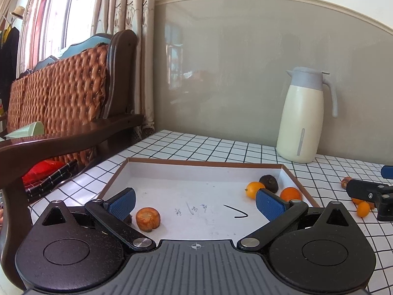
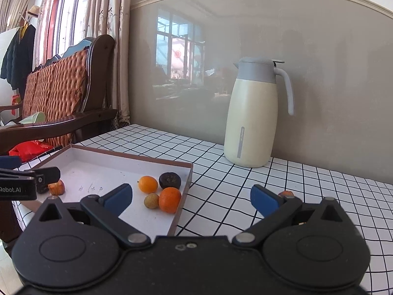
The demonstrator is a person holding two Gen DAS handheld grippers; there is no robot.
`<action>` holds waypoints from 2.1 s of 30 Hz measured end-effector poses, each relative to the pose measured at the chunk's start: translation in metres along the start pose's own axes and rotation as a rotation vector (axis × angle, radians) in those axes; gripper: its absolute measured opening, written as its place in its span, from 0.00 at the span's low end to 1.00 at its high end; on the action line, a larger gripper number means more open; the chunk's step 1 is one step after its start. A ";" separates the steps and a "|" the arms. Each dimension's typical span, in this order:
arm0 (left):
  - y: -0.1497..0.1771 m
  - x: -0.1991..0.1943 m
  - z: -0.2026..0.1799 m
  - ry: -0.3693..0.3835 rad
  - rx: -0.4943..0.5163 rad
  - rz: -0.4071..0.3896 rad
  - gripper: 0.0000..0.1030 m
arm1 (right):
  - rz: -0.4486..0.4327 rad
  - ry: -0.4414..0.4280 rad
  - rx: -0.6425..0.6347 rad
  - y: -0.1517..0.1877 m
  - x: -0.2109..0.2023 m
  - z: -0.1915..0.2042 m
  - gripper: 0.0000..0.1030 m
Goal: Organize fruits
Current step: 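Move both open grippers out of the box back toward the loose fruits, then grasp the carrot slice with the right gripper while the left grasps a small orange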
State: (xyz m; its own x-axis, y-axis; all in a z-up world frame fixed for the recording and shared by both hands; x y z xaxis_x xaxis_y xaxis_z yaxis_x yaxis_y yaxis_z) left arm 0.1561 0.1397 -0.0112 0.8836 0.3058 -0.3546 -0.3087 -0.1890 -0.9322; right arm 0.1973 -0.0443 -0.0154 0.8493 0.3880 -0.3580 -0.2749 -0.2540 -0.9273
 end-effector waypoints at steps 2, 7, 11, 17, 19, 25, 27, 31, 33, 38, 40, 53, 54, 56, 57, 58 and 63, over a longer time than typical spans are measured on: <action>0.003 -0.005 -0.006 0.020 0.002 -0.004 1.00 | 0.001 0.006 0.006 0.004 -0.005 -0.005 0.94; 0.009 -0.023 -0.027 0.072 0.041 -0.039 1.00 | 0.022 0.028 -0.014 0.015 -0.017 -0.016 0.94; 0.009 -0.031 -0.037 0.054 0.057 -0.077 1.00 | 0.031 0.047 -0.020 0.024 -0.028 -0.027 0.94; 0.013 -0.035 -0.059 -0.012 0.135 -0.099 1.00 | 0.035 0.082 -0.036 0.034 -0.042 -0.041 0.94; 0.013 -0.037 -0.065 0.020 0.125 -0.094 1.00 | 0.040 0.086 -0.035 0.037 -0.045 -0.044 0.94; 0.015 -0.042 -0.082 0.122 0.108 -0.071 1.00 | 0.040 0.101 -0.034 0.043 -0.055 -0.054 0.94; 0.018 -0.044 -0.087 0.145 0.111 -0.073 1.00 | 0.039 0.107 -0.032 0.045 -0.058 -0.057 0.94; 0.021 -0.044 -0.095 0.167 0.104 -0.069 1.00 | 0.041 0.122 -0.024 0.048 -0.063 -0.065 0.94; 0.023 -0.045 -0.101 0.198 0.115 -0.071 1.00 | 0.040 0.129 -0.020 0.050 -0.065 -0.070 0.94; 0.029 -0.047 -0.117 0.219 0.149 -0.073 1.00 | 0.036 0.146 -0.010 0.053 -0.072 -0.079 0.94; 0.030 -0.047 -0.122 0.233 0.144 -0.069 1.00 | 0.038 0.153 -0.010 0.055 -0.073 -0.082 0.94; 0.043 -0.046 -0.156 0.269 0.188 -0.033 1.00 | 0.041 0.177 0.055 0.065 -0.085 -0.108 0.94; 0.044 -0.046 -0.158 0.272 0.188 -0.029 1.00 | 0.041 0.171 0.062 0.065 -0.086 -0.109 0.94; 0.045 -0.044 -0.162 0.277 0.187 -0.022 1.00 | 0.043 0.172 0.068 0.067 -0.087 -0.112 0.94; 0.046 -0.044 -0.164 0.281 0.187 -0.019 1.00 | 0.046 0.174 0.068 0.068 -0.087 -0.114 0.94; 0.047 -0.044 -0.166 0.287 0.187 -0.015 1.00 | 0.049 0.175 0.069 0.070 -0.088 -0.115 0.94; 0.053 -0.045 -0.179 0.325 0.193 0.008 1.00 | 0.043 0.207 0.077 0.074 -0.095 -0.123 0.93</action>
State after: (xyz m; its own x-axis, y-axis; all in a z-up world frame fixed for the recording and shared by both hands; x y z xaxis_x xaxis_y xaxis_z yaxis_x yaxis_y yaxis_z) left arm 0.1627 -0.0510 -0.0312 0.9369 -0.0125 -0.3493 -0.3494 -0.0010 -0.9370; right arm 0.1522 -0.2093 -0.0363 0.9082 0.1866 -0.3747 -0.3397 -0.1944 -0.9202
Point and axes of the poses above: each gripper's, at about its wrist camera, not at the fingertips, and x roughly the way its jaws point, z to its left, y to its underside, the point moved 5 cm from there along x, roughly the way its jaws point, and after that the axes turned 4 degrees about -x, right-handed, at the moved point
